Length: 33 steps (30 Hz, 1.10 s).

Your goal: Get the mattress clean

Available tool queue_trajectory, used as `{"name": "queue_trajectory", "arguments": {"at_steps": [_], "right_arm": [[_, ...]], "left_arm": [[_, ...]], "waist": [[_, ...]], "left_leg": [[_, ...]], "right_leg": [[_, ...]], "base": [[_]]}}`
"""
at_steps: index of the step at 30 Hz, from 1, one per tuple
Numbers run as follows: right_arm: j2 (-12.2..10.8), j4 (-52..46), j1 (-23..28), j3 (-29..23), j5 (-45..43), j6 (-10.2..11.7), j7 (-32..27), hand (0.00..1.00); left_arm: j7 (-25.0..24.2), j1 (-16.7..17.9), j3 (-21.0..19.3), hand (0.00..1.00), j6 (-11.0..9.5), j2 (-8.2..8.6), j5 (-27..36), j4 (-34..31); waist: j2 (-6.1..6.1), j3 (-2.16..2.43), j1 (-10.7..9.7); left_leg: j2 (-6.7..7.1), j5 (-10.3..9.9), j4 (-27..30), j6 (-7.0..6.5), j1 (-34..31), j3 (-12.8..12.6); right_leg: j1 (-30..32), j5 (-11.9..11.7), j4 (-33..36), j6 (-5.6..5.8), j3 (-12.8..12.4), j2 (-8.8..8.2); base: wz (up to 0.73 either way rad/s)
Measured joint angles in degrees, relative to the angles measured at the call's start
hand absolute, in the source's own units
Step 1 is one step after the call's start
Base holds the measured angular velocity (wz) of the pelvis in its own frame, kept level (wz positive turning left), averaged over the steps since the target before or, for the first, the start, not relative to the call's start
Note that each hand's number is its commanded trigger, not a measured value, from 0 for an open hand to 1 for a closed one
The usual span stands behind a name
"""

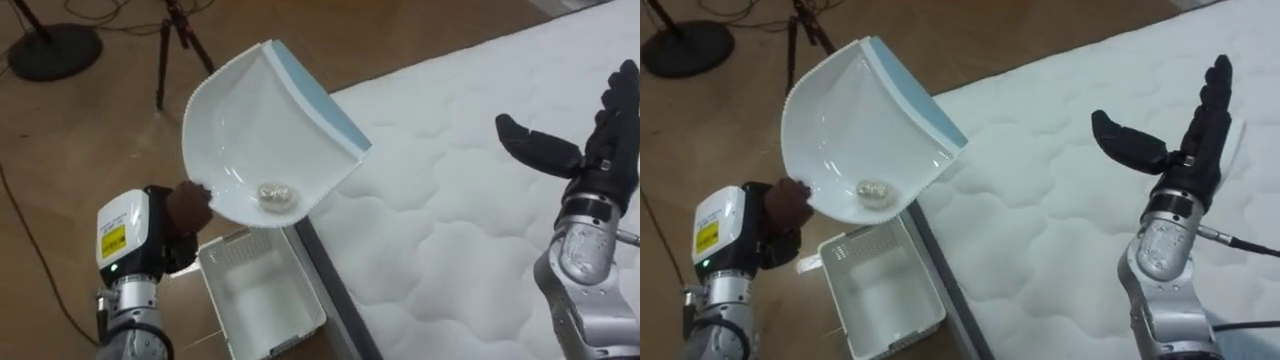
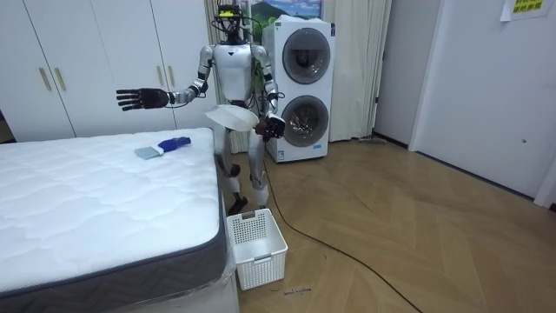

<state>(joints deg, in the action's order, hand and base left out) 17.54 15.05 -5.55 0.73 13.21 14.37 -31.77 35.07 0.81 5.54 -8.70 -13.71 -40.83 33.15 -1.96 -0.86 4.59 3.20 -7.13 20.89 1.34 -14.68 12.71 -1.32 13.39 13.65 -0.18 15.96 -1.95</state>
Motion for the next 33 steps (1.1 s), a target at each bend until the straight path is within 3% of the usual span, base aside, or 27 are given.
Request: {"name": "queue_trajectory", "arguments": {"at_steps": [2, 4, 6, 13, 20, 23, 26, 27, 28, 30, 31, 32, 33], "right_arm": [[-0.05, -0.01, 0.38, 0.01, -0.28, 0.01, -0.16, 0.00], [-0.18, 0.00, 1.09, 0.23, -0.32, 0.07, -0.88, 0.00], [-0.78, 0.03, 1.19, 0.52, -0.32, 0.23, -1.12, 0.00], [-1.38, 0.55, 1.74, 3.10, -0.57, 0.75, -1.83, 0.00], [-1.70, 3.21, 1.71, 3.10, -0.55, 0.62, -1.81, 0.00], [-1.70, 4.91, 0.90, 3.10, -0.49, 0.58, -1.85, 0.00], [-1.66, 8.09, 0.42, 3.03, -0.21, 0.53, -2.07, 0.00], [-1.66, 9.81, 0.08, 3.07, -0.07, 0.57, -2.04, 0.00], [-1.74, 11.42, -0.53, 3.18, -0.03, 0.55, -1.72, 0.00], [-1.69, 12.08, -0.70, 3.24, -0.04, 0.55, -1.54, 0.00], [-1.77, 13.17, -1.33, 3.75, -0.11, 0.55, -1.55, 0.00], [-1.81, 13.68, -1.58, 3.78, -0.22, 0.56, -1.55, 0.00], [-1.92, 14.12, -1.72, 3.78, -0.31, 0.55, -1.62, 0.00]], "left_arm": [[-0.94, 0.71, 0.06, 1.00, 0.00, 0.02, -0.12, 0.01], [-1.54, 1.09, 0.41, 1.00, -0.03, 0.01, 0.00, 0.63], [-1.69, 1.11, 0.46, 1.00, -0.04, 0.01, 0.30, 1.80], [-2.08, 1.00, 0.96, 1.00, -0.04, 0.01, 0.81, 2.47], [-3.08, -3.12, 1.43, 1.00, -0.01, -0.03, 0.86, 5.31], [-3.06, -4.73, 1.75, 1.00, -0.08, 0.06, 0.77, 6.50], [-3.02, -6.72, 2.68, 1.00, -0.18, 0.03, 0.71, 10.24], [-3.00, -7.69, 2.99, 1.00, -0.34, -0.15, 1.04, 11.90], [-2.96, -8.60, 3.37, 1.00, -0.34, -0.76, 2.25, 12.66], [-2.45, -10.21, 3.80, 1.00, -0.35, -1.39, 3.73, 13.52], [-1.93, -10.86, 3.90, 1.00, -0.43, -1.84, 4.35, 14.32], [-1.87, -11.34, 3.89, 1.00, -0.48, -1.94, 4.46, 14.97], [-1.87, -11.89, 3.89, 1.00, -0.53, -2.39, 4.42, 15.48]], "waist": [[0.25, 0.02, -0.88], [0.43, -0.10, -2.27], [0.51, -0.17, -2.69], [0.21, -0.23, -3.19], [-0.11, -0.31, -2.75], [-0.48, -0.47, -2.77], [-0.58, -0.54, -3.00], [-0.53, -0.71, -3.48], [-0.46, -0.90, -3.60], [-0.19, -1.41, -4.22], [-0.12, -1.45, -4.61], [0.02, -1.55, -5.06], [-0.03, -1.51, -6.10]], "left_leg": [[0.02, 0.42, 1.25, 0.05, -1.71, -0.34], [-1.56, 1.55, 2.29, -1.21, -3.54, -7.15], [-2.32, 1.96, 2.86, -1.87, -4.18, -10.80], [-0.38, 4.01, 0.78, -3.48, -4.65, -11.91], [1.07, 4.04, 0.28, -4.17, -6.14, -12.52], [1.86, 3.42, 0.76, -5.02, -6.77, -12.68], [2.51, 1.97, 2.08, -5.95, -6.34, -12.15], [2.72, 0.89, 3.39, -6.10, -6.26, -10.87], [2.57, 0.22, 3.98, -6.63, -6.74, -9.90], [2.62, 0.58, 3.95, -6.42, -7.72, -8.66], [2.73, 0.76, 4.24, -6.32, -8.50, -8.29], [2.81, 0.95, 4.65, -5.96, -8.95, -7.93], [3.67, 0.96, 5.22, -5.59, -9.86, -7.12]], "right_leg": [[-0.12, 0.22, 0.07, -0.29, 2.16, 0.25], [-0.37, 1.33, 0.82, -0.29, 5.40, -0.07], [0.28, 2.67, 2.34, -0.01, 7.36, -0.98], [0.50, 3.89, 4.10, 1.18, 11.79, -3.18], [2.39, 4.82, 6.35, 1.90, 12.29, -4.78], [4.58, 5.77, 11.80, 2.31, 12.12, -6.87], [7.75, 5.73, 21.49, 2.24, 9.16, -9.18], [10.01, 5.70, 25.14, 1.90, 5.85, -9.31], [12.78, 6.66, 25.15, 1.77, 1.37, -7.64], [18.03, 6.83, 21.83, 1.77, -2.29, -5.60], [20.75, 4.97, 17.58, 1.79, -4.46, -4.73], [21.78, 2.51, 16.69, 1.86, -5.10, -4.27], [22.53, -1.08, 15.80, 0.72, -5.28, -4.06]], "base": [[0.77], [0.92], [0.65], [0.37], [0.13], [0.06], [0.16], [0.13], [0.15], [0.31], [0.42], [0.56], [0.51]]}}
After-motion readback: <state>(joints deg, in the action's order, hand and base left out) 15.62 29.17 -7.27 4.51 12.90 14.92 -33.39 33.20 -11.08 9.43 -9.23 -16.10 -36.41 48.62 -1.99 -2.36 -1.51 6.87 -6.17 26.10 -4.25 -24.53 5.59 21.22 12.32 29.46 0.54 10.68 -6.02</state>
